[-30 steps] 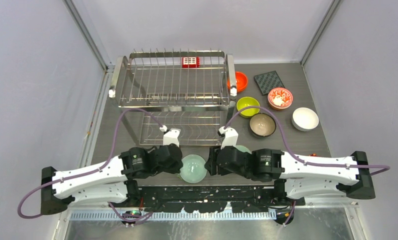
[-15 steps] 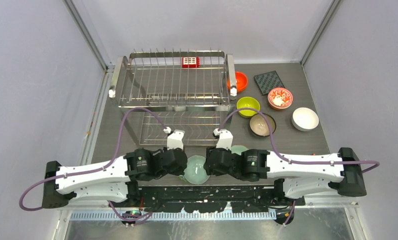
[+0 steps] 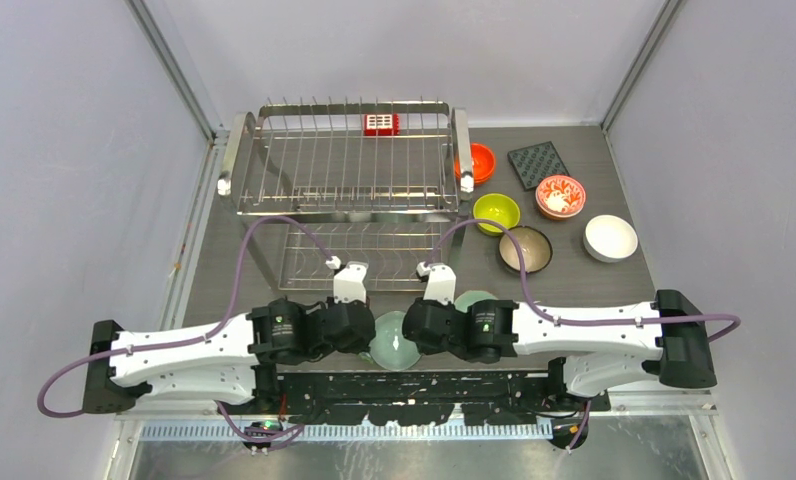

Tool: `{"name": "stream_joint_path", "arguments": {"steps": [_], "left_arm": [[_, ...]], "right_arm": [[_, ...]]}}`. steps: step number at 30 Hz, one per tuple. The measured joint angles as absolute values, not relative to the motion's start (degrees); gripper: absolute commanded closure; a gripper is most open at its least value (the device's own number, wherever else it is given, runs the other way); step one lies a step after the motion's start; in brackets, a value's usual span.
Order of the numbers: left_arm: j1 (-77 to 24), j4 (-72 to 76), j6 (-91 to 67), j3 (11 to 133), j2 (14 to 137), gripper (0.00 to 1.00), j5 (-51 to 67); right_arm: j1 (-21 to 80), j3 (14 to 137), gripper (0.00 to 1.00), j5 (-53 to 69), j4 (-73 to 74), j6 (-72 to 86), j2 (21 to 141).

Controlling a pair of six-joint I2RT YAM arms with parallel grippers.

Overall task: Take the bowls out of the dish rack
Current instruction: Place the bowl with the bowl.

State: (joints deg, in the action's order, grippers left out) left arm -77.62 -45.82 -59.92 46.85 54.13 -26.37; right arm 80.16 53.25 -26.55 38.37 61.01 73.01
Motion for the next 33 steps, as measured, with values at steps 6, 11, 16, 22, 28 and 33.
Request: {"name": "stream_joint_path", "arguments": {"steps": [6, 11, 16, 22, 28, 33], "left_arm": [[-77.62, -45.67, -60.93, 46.68, 52.77, 0.99, -26.85], [-77.73, -45.28, -61.34, 46.57, 52.14, 0.88, -27.03], [-77.93, -43.13, -62.24, 46.11, 51.37, 0.61, -27.24], [-77.89, -42.28, -62.52, 46.06, 50.92, 0.02, -28.84], [-77.89, -43.24, -62.63, 46.06, 48.8, 0.0, -30.22], [-77.89, -43.79, -62.92, 44.27, 42.15, 0.0, -32.08]], "right_arm": [[80.23, 53.89, 0.99, -26.74, 39.09, 61.01, 72.99], [80.34, 54.04, 0.99, -26.81, 39.66, 60.97, 72.31], [80.64, 54.13, 0.99, -27.07, 41.65, 60.99, 70.67], [81.3, 54.17, 0.99, -27.38, 45.74, 60.95, 68.71], [81.6, 54.46, 0.99, -28.23, 50.02, 61.3, 64.86], [81.65, 55.53, 0.99, -30.76, 57.1, 62.41, 59.77]]}}
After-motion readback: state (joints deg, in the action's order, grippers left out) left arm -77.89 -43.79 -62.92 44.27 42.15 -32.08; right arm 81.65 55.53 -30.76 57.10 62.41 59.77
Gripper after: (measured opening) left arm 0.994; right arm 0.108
